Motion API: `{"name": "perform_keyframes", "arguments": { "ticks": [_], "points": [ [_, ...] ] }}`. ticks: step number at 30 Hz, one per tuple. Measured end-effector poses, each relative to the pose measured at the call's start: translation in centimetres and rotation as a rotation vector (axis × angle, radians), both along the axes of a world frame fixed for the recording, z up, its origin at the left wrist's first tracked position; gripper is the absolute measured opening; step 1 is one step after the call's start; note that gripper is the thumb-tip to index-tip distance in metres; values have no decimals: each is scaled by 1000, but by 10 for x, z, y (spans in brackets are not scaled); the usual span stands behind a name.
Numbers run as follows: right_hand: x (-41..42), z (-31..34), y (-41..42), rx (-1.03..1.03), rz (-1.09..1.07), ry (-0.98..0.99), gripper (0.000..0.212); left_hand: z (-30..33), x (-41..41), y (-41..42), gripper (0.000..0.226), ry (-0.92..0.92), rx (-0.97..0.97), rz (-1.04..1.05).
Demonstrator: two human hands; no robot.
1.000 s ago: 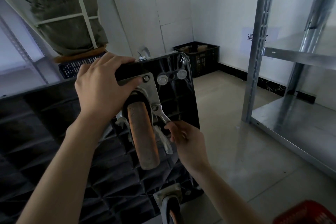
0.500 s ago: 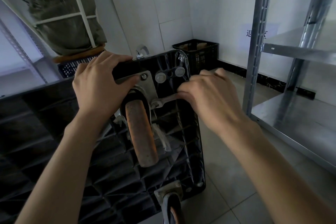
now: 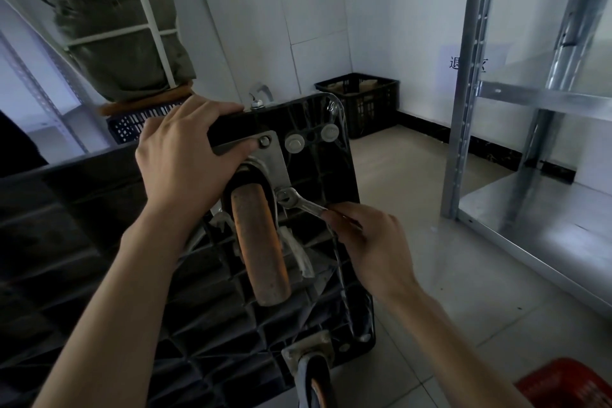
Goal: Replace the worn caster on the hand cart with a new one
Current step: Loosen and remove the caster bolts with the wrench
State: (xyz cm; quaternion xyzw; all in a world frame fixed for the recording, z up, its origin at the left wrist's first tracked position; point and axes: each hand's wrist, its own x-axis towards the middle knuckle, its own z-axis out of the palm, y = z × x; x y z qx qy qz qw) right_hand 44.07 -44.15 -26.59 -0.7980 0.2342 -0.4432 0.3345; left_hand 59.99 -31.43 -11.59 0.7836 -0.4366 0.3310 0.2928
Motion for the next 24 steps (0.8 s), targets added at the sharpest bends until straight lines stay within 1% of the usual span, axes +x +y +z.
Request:
{"name": "perform_keyframes", "arguments": {
  "ticks": [3, 10, 13, 15, 17, 19, 22, 24],
  "points": [
    [9, -10, 4, 76, 3, -48, 21, 0, 0, 0, 46, 2, 0, 0],
    [24, -19, 15, 298, 57, -98, 20, -1, 3, -1, 44, -12, -1, -7],
    [24, -17, 18, 281, 51, -54, 20, -1, 3, -1, 44, -13, 3, -2],
    [19, -8, 12, 144, -22, 59, 23, -1, 3, -1, 44, -15, 6, -2],
    [9, 10, 2, -102, -126, 174, 28, -2, 3, -1, 44, -19, 8, -2],
    [-2, 35, -8, -301, -175, 236, 28, -1, 3, -1, 44, -17, 6, -1],
    [-14, 70, -18, -483, -183, 305, 27, -2, 3, -1, 44, -21, 9, 4],
    [-19, 86, -24, -574, -223, 305, 28, -2, 3, -1, 44, -20, 8, -1]
  ]
}}
